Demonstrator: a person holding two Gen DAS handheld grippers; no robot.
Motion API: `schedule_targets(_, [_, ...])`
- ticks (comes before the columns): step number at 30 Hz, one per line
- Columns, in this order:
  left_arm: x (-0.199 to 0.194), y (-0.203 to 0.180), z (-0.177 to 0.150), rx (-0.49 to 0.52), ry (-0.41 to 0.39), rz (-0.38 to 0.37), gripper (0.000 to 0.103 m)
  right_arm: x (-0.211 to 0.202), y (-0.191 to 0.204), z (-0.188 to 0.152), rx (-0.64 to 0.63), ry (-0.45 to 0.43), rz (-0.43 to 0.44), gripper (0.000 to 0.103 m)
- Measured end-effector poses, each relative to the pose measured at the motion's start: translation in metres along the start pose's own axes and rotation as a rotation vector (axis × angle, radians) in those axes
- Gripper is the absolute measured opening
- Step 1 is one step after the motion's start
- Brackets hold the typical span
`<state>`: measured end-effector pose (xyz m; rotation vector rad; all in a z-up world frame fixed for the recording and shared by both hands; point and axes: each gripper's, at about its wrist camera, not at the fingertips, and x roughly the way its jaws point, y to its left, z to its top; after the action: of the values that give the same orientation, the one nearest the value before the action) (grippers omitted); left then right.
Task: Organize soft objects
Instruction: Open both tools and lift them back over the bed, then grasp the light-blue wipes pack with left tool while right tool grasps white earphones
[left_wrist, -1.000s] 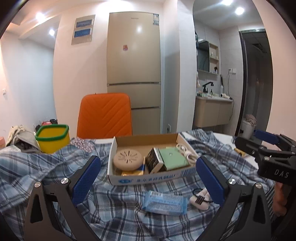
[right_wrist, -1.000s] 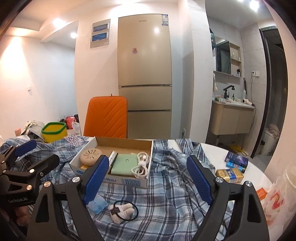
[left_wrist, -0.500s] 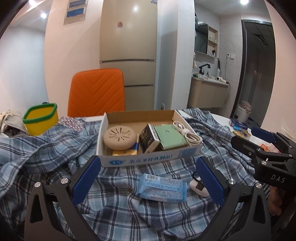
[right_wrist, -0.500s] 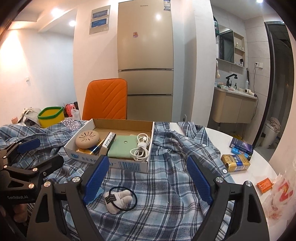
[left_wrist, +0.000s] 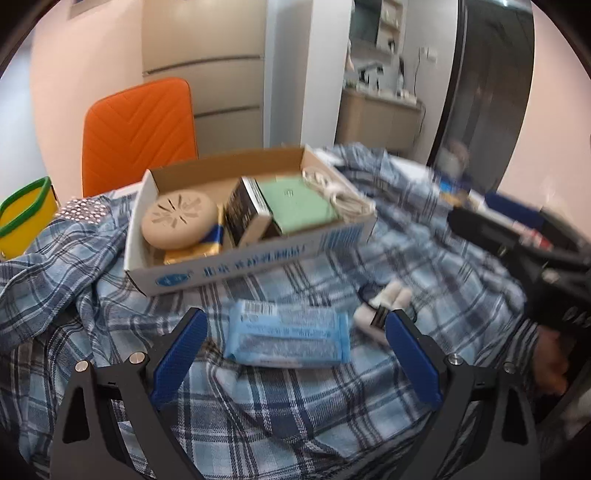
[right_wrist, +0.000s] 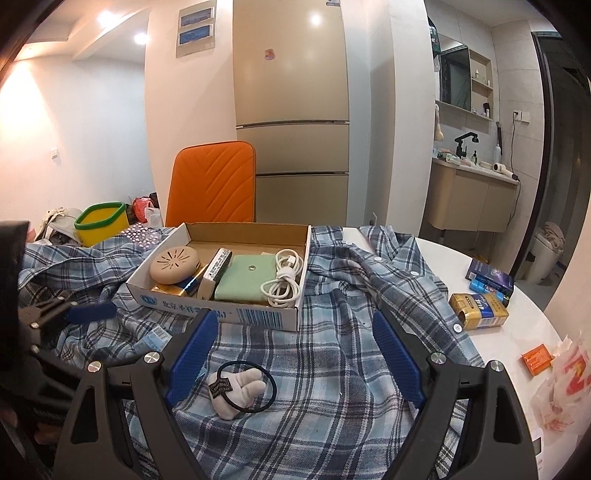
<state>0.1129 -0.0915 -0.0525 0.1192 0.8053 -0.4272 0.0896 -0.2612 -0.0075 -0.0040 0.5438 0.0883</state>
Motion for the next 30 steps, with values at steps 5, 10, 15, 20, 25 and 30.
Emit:
schedule_targets(5, [0.022, -0.001, -0.001, 0.012, 0.113, 0.041, 0.097, 0.005, -0.003, 0.0, 0.014, 0.022, 0.002, 0.088])
schedule_targets(10, [0.031, -0.012, -0.004, 0.077, 0.161, 0.075, 0.097, 0.013, -0.001, -0.003, 0.01, 0.067, -0.001, 0.088])
schedule_targets(15, [0.038, -0.008, -0.005, 0.058, 0.2, 0.081, 0.084, 0.015, -0.004, -0.004, 0.022, 0.079, 0.007, 0.088])
schedule_targets(20, [0.035, -0.011, -0.005, 0.073, 0.183, 0.098, 0.078, 0.016, -0.004, -0.004, 0.021, 0.083, 0.01, 0.088])
schedule_targets(25, [0.028, -0.003, -0.006, 0.045, 0.165, 0.089, 0.071, 0.018, -0.004, -0.005, 0.02, 0.097, 0.022, 0.088])
schedule_targets(30, [0.009, 0.004, -0.005, 0.014, 0.075, 0.082, 0.069, 0.02, -0.002, -0.006, 0.009, 0.118, 0.052, 0.088])
